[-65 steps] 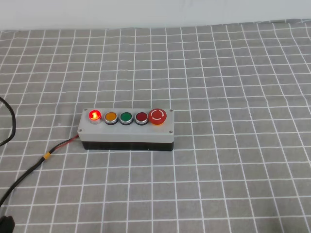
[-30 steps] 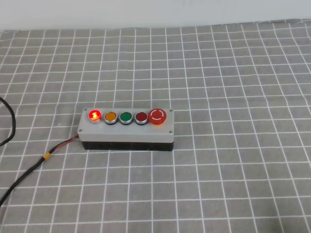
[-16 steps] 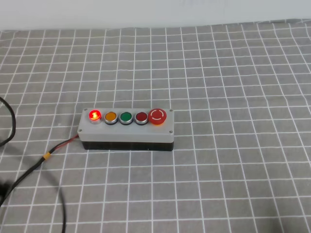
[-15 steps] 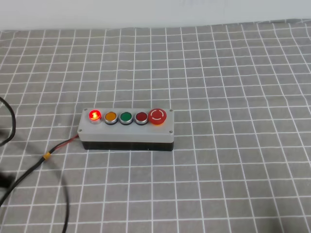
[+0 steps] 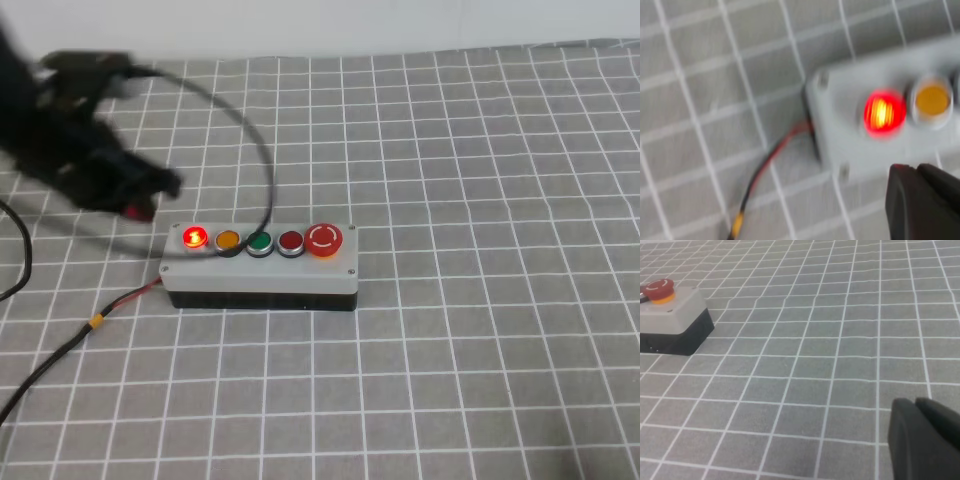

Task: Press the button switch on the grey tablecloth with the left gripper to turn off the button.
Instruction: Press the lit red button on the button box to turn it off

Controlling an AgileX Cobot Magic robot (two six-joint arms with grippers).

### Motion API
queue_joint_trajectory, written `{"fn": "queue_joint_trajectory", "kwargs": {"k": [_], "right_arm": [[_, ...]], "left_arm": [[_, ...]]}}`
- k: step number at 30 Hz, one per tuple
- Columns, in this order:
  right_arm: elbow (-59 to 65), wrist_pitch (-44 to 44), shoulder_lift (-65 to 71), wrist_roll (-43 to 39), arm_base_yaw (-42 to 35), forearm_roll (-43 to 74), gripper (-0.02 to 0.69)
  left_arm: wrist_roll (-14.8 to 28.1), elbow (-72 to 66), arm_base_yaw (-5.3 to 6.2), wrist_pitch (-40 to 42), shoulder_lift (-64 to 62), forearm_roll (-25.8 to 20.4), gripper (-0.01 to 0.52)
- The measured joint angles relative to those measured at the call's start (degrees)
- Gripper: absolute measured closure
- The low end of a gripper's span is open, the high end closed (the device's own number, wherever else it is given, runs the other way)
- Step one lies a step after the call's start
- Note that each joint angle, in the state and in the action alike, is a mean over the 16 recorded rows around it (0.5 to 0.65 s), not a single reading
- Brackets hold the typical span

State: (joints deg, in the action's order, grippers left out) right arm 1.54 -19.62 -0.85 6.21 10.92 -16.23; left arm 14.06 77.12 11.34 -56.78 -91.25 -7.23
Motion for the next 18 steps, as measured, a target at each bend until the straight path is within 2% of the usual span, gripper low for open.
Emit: {"fn": "queue_joint_trajectory", "kwargs": {"k": [6,9,12,18], "right_arm": [[0.0,0.0,0.0,0.0,0.0,0.0,0.681],[0.0,0.0,0.0,0.0,0.0,0.0,0.681],[0.0,0.0,0.0,0.0,0.0,0.0,0.681],[0.0,0.0,0.0,0.0,0.0,0.0,0.681]], "left_arm": [[-5.0,11.1,4.0,-2.8,-10.7,3.2,0.517],[-7.2,14.2,5.51,-3.3,-14.5,5.2,0.517],[-8.5,15.9,6.34,-3.3,-17.2,6.5,0.517],[-9.5,16.6,6.72,-2.9,-20.3,7.3,0.517]]}}
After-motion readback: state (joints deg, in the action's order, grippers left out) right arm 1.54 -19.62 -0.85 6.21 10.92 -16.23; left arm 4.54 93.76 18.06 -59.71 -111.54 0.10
